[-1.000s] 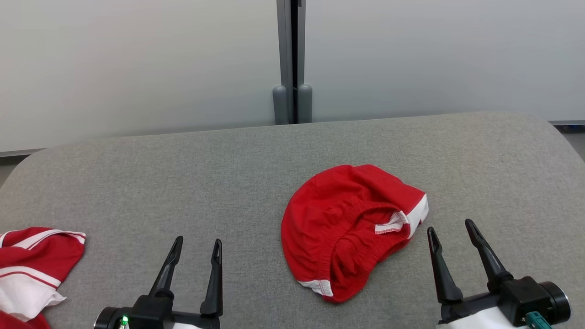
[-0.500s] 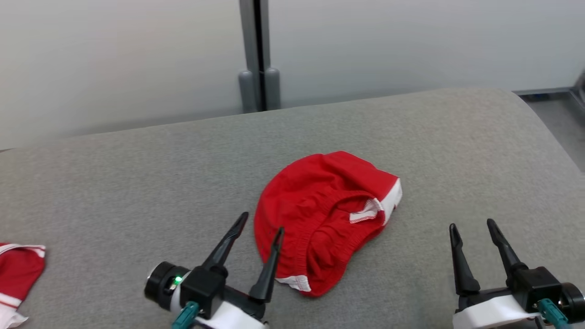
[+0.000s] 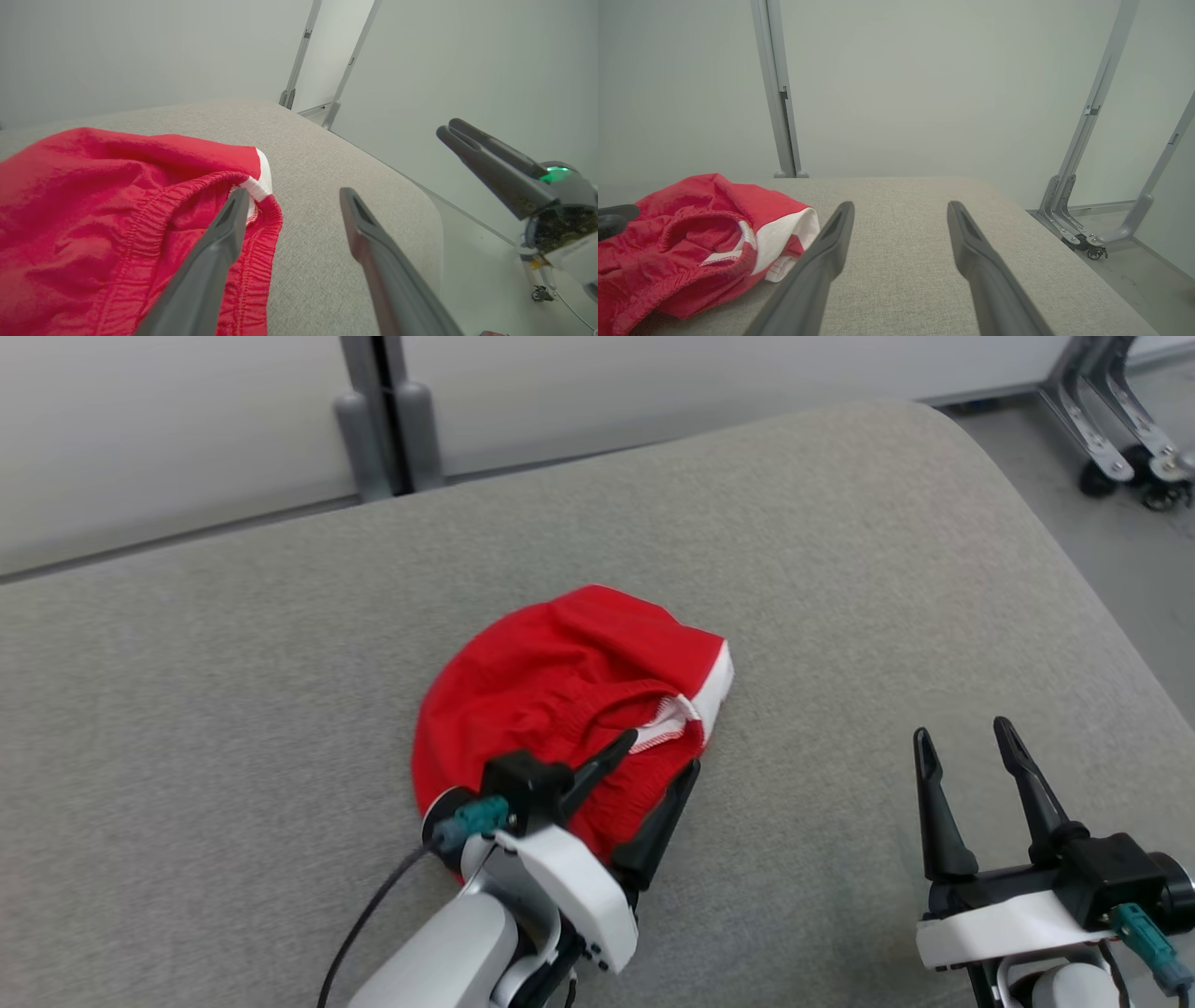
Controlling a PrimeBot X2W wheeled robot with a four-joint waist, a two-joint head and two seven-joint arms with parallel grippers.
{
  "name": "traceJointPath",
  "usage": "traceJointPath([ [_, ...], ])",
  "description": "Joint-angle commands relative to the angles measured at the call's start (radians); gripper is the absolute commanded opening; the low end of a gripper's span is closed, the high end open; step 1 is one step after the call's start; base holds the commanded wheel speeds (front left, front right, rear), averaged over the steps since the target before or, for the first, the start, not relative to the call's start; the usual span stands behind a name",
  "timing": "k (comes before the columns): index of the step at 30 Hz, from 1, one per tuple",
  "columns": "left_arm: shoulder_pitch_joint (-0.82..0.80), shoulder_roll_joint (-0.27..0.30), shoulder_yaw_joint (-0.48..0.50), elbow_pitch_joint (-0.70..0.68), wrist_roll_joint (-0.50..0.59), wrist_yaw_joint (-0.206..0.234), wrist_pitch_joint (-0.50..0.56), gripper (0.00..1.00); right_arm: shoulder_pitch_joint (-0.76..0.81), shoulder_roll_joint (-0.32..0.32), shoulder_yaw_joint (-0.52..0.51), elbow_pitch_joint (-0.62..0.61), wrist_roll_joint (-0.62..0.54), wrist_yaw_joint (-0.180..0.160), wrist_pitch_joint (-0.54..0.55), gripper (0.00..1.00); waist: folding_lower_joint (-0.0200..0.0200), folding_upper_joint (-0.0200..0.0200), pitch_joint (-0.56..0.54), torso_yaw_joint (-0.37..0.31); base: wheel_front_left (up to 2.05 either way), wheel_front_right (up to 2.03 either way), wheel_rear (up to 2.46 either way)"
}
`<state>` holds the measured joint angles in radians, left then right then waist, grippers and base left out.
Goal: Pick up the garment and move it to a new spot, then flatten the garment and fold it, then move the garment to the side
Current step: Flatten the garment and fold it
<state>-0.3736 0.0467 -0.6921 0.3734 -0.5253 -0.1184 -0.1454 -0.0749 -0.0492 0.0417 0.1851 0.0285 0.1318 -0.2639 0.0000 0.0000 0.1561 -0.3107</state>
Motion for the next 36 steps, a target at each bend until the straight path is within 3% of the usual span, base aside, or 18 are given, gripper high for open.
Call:
traceJointPath([
  [1, -0.051, 0.006, -0.014, 0.024, -0.073, 0.019, 0.038, 1.0, -0.017, -0.003, 0.001, -0.006, 0.016, -0.002, -0.001, 1.0, 0.0, 0.0, 0.059, -0.06, 0.0, 0.0, 0.0],
  [5, -0.107, 0.007, -0.03, 0.056, -0.251, 0.051, 0.092, 1.0, -0.031, -0.002, 0.004, -0.012, 0.037, -0.002, -0.001, 1.0, 0.0, 0.0, 0.089, -0.098, 0.0, 0.0, 0.0],
  [11, -0.157, 0.006, -0.047, 0.098, -0.41, 0.087, 0.129, 1.0, -0.037, -0.002, 0.003, -0.016, 0.056, -0.002, -0.001, 1.0, 0.0, 0.0, 0.105, -0.128, 0.0, 0.0, 0.0],
  [20, -0.231, 0.007, -0.087, 0.208, -0.467, 0.164, 0.104, 1.0, -0.045, -0.002, 0.011, -0.025, 0.077, -0.002, -0.001, 1.0, 0.0, 0.0, 0.117, -0.15, 0.0, 0.0, 0.0],
  [21, -0.242, 0.007, -0.094, 0.23, -0.476, 0.176, 0.102, 0.97, -0.047, -0.002, 0.013, -0.026, 0.08, -0.002, -0.001, 1.0, 0.0, 0.0, 0.12, -0.154, 0.0, 0.0, 0.0],
  [22, -0.249, 0.007, -0.097, 0.238, -0.481, 0.176, 0.097, 0.75, -0.049, -0.002, 0.014, -0.026, 0.084, -0.002, -0.001, 1.0, 0.0, 0.0, 0.122, -0.156, 0.0, 0.0, 0.0],
  [24, -0.258, 0.007, -0.102, 0.255, -0.488, 0.175, 0.085, 0.03, -0.051, -0.002, 0.016, -0.026, 0.087, -0.002, -0.001, 1.0, 0.0, 0.0, 0.124, -0.16, 0.0, 0.0, 0.0],
  [36, -0.296, 0.006, -0.141, 0.285, -0.52, 0.127, 0.036, 0.0, -0.033, -0.002, -0.005, -0.025, 0.082, -0.002, -0.001, 1.0, 0.0, 0.0, 0.102, -0.142, 0.0, 0.0, 0.0],
])
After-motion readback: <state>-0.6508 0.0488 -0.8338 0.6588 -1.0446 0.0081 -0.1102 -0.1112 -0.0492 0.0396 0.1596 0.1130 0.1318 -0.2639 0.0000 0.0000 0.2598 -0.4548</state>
